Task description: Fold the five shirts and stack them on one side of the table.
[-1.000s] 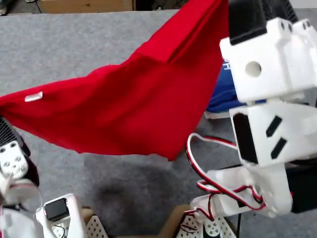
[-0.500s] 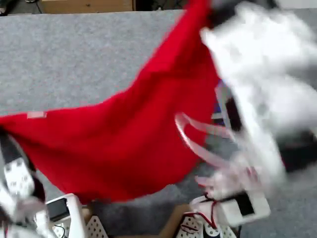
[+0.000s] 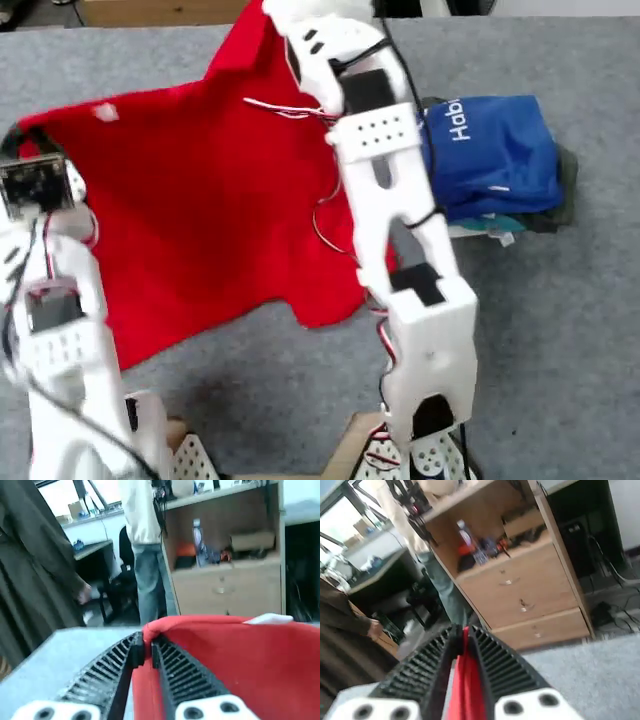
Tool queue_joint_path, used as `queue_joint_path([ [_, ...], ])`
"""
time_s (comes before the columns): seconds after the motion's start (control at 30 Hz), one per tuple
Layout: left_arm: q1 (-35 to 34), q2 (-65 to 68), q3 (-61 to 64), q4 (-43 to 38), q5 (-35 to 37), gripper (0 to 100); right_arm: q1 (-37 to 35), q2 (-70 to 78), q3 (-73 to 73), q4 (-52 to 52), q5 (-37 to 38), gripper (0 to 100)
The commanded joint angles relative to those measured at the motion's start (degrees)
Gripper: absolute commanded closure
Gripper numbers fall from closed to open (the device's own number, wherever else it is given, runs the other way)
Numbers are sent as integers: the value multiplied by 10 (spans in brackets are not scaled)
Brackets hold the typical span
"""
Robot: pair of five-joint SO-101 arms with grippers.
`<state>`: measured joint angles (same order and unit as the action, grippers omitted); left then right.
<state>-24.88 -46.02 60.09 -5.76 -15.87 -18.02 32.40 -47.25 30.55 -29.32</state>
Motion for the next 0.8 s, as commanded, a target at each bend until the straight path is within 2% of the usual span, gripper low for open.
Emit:
queue_joint_path([
  [0.0,-10,126,-127,7,-8,971,16,19,-65,11,1,985],
  [0.13,-24,178,-198,80,-10,971,25,42,-121,84,3,985],
  [0.27,-28,166,-197,137,-11,971,33,51,-160,157,4,985],
  [0.37,-31,128,-179,186,-11,971,34,50,-183,249,4,985],
  [0.53,-29,11,-111,299,-11,971,33,51,-258,459,4,985],
  [0.77,-27,-252,7,505,-11,971,33,52,-325,698,39,985],
])
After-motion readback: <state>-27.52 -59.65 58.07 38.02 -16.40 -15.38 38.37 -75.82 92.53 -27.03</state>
